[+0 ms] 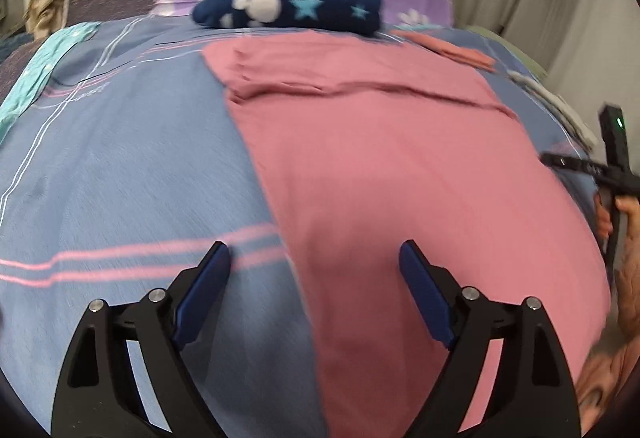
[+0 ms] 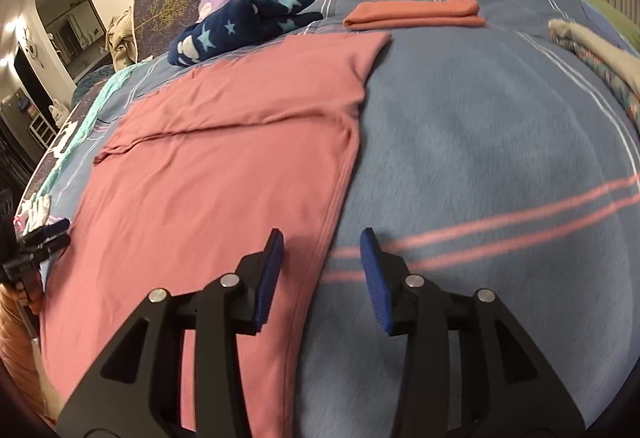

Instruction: Fold small clothes

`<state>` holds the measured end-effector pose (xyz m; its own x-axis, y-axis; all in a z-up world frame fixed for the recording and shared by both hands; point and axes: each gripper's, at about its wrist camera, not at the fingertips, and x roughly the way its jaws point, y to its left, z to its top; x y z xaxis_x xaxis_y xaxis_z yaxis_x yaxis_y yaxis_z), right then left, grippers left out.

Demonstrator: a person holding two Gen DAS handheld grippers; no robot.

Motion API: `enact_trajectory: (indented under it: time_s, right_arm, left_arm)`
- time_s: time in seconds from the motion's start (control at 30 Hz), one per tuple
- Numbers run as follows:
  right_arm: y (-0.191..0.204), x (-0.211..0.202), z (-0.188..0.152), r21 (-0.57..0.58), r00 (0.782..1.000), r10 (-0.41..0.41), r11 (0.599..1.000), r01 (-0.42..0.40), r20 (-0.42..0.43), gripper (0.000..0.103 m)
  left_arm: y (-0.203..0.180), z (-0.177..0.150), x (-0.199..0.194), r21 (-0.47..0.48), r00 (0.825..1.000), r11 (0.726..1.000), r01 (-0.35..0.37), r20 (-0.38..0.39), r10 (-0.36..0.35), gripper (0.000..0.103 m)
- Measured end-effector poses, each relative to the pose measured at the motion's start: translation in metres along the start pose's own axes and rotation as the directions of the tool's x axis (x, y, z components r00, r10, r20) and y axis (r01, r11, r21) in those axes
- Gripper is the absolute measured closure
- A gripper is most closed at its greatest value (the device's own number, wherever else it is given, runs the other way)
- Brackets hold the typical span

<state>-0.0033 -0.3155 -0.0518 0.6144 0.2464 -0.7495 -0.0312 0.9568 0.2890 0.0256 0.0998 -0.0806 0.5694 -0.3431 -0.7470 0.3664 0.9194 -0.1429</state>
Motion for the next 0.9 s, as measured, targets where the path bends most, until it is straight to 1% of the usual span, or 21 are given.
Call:
enact_trajectory:
  time_s: [0.1, 0.23, 0.4, 0.5, 0.53, 0.6, 0.67, 0.7, 0.73, 0.83, 0.9]
  right_arm:
    - [0.000, -0.012, -0.019, 0.012, 1.000, 0.021, 1.000, -0.021, 0.014, 0.059]
    - [0.000, -0.030, -0.044, 0.015, 0.999, 0.043, 0.999, -0.043, 0.033, 0.058]
    - [0.001, -0.050, -0.065, 0.030, 0.996, 0.091, 0.995, -0.092, 0.014, 0.057]
    - [0.004, -0.062, -0.080, 0.035, 0.991, 0.134, 0.990, -0.134, -0.005, 0.057]
    - [0.004, -0.066, -0.085, 0.038, 0.990, 0.144, 0.989, -0.144, -0.010, 0.057]
    - [0.002, -0.075, -0.095, 0.053, 0.986, 0.167, 0.985, -0.166, -0.018, 0.058]
    - [-0.003, -0.085, -0.107, 0.076, 0.979, 0.202, 0.977, -0.199, -0.030, 0.059]
    - [-0.007, -0.093, -0.115, 0.091, 0.973, 0.225, 0.971, -0.221, -0.041, 0.062]
    - [-0.010, -0.099, -0.122, 0.099, 0.968, 0.247, 0.965, -0.241, -0.054, 0.063]
    - [-0.017, -0.112, -0.141, 0.102, 0.947, 0.307, 0.949, -0.297, -0.096, 0.063]
    - [-0.017, -0.115, -0.149, 0.103, 0.941, 0.317, 0.947, -0.306, -0.120, 0.063]
  left_arm:
    - [-0.010, -0.018, -0.010, 0.041, 1.000, 0.999, 0.007, -0.002, -0.007, 0.017]
    - [-0.017, -0.041, -0.023, 0.065, 0.999, 0.997, 0.034, 0.006, -0.035, 0.017]
    - [-0.018, -0.061, -0.040, 0.071, 0.997, 0.995, 0.075, 0.019, -0.076, 0.018]
    - [-0.021, -0.072, -0.050, 0.067, 0.994, 0.992, 0.103, 0.027, -0.105, 0.022]
    - [-0.022, -0.077, -0.054, 0.064, 0.992, 0.991, 0.119, 0.027, -0.121, 0.025]
    - [-0.025, -0.084, -0.062, 0.068, 0.989, 0.987, 0.146, 0.022, -0.148, 0.036]
    - [-0.029, -0.094, -0.072, 0.086, 0.985, 0.981, 0.172, 0.005, -0.173, 0.058]
    - [-0.031, -0.099, -0.078, 0.092, 0.982, 0.977, 0.191, -0.008, -0.191, 0.062]
    - [-0.033, -0.103, -0.081, 0.094, 0.980, 0.975, 0.199, -0.014, -0.198, 0.066]
    - [-0.034, -0.118, -0.093, 0.103, 0.979, 0.974, 0.202, -0.022, -0.200, 0.066]
    - [-0.029, -0.122, -0.094, 0.075, 0.977, 0.974, 0.213, -0.013, -0.212, 0.066]
